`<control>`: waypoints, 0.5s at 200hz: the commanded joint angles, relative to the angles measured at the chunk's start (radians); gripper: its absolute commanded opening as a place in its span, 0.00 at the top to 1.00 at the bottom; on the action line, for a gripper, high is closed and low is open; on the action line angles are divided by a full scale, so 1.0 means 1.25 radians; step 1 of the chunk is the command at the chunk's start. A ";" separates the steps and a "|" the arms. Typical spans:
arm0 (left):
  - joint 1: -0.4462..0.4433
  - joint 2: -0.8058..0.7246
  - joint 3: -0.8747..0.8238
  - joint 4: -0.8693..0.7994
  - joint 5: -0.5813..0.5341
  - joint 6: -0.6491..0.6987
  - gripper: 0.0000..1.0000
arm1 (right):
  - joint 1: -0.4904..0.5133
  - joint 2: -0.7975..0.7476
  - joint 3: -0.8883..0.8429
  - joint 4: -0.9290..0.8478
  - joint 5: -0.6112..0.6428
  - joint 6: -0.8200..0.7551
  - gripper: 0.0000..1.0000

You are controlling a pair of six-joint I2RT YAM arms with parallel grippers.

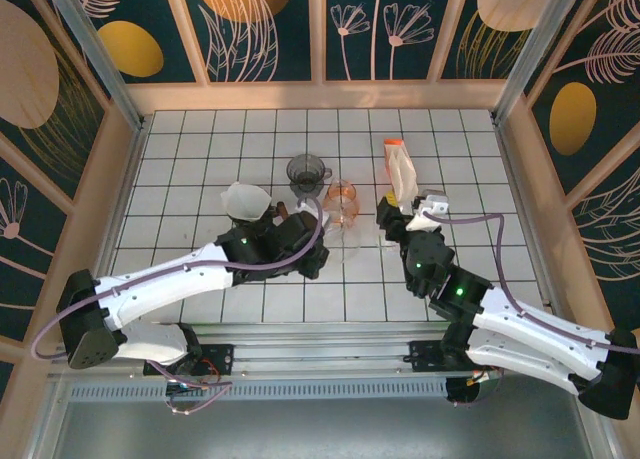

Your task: Place the coffee filter in the dripper

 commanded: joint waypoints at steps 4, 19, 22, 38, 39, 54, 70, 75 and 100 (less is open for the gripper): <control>-0.001 -0.014 -0.055 0.125 0.001 -0.029 1.00 | -0.005 -0.010 0.002 -0.020 0.036 -0.015 0.30; -0.001 0.007 -0.065 0.130 0.006 -0.031 1.00 | -0.005 -0.010 0.007 -0.027 0.036 -0.020 0.30; -0.001 0.011 -0.064 0.129 0.005 -0.032 1.00 | -0.005 -0.010 0.008 -0.028 0.035 -0.020 0.30; -0.003 0.026 -0.060 0.129 0.012 -0.034 1.00 | -0.005 -0.011 0.009 -0.035 0.035 -0.020 0.30; -0.002 0.026 -0.060 0.129 0.012 -0.034 1.00 | -0.005 -0.011 0.009 -0.035 0.035 -0.019 0.30; -0.002 0.049 -0.041 0.094 -0.001 -0.033 1.00 | -0.004 -0.014 0.005 -0.039 0.035 -0.012 0.30; -0.002 0.063 -0.033 0.070 -0.005 -0.032 1.00 | -0.005 -0.015 0.000 -0.039 0.035 -0.004 0.29; -0.003 0.065 -0.033 0.065 -0.005 -0.033 1.00 | -0.005 -0.014 -0.002 -0.041 0.035 -0.001 0.29; -0.003 0.067 -0.034 0.042 0.010 -0.035 1.00 | -0.005 -0.013 -0.008 -0.042 0.034 0.009 0.30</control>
